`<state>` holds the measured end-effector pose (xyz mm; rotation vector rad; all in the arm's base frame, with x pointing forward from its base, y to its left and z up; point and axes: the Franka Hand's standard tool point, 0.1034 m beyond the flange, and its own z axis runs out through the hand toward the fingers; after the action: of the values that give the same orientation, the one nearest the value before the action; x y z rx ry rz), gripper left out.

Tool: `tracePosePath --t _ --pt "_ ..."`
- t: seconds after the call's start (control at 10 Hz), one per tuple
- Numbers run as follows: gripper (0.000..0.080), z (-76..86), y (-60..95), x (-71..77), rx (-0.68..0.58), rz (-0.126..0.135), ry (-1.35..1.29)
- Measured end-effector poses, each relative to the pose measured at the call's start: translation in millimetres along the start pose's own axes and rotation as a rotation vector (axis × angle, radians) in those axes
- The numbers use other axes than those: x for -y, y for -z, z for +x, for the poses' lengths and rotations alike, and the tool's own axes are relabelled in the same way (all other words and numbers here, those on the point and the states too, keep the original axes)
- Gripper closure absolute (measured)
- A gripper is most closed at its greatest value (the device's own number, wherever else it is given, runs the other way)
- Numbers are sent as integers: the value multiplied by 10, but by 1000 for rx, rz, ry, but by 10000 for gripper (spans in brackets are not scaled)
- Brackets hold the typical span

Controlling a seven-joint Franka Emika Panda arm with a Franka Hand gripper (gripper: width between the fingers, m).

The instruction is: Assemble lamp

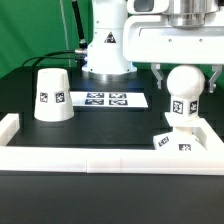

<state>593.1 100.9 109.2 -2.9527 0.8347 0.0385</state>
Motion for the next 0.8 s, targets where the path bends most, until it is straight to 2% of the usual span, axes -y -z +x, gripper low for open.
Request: tracePosePath --t 0.3,0.5,0.7,0.8 --pt "220 -45 -6 5 25 -10 -271" --pt "220 -26 -4 5 29 3 -362" --pt "220 -21 -4 8 27 5 -362" --pt "144 -23 -5 10 27 5 -357"
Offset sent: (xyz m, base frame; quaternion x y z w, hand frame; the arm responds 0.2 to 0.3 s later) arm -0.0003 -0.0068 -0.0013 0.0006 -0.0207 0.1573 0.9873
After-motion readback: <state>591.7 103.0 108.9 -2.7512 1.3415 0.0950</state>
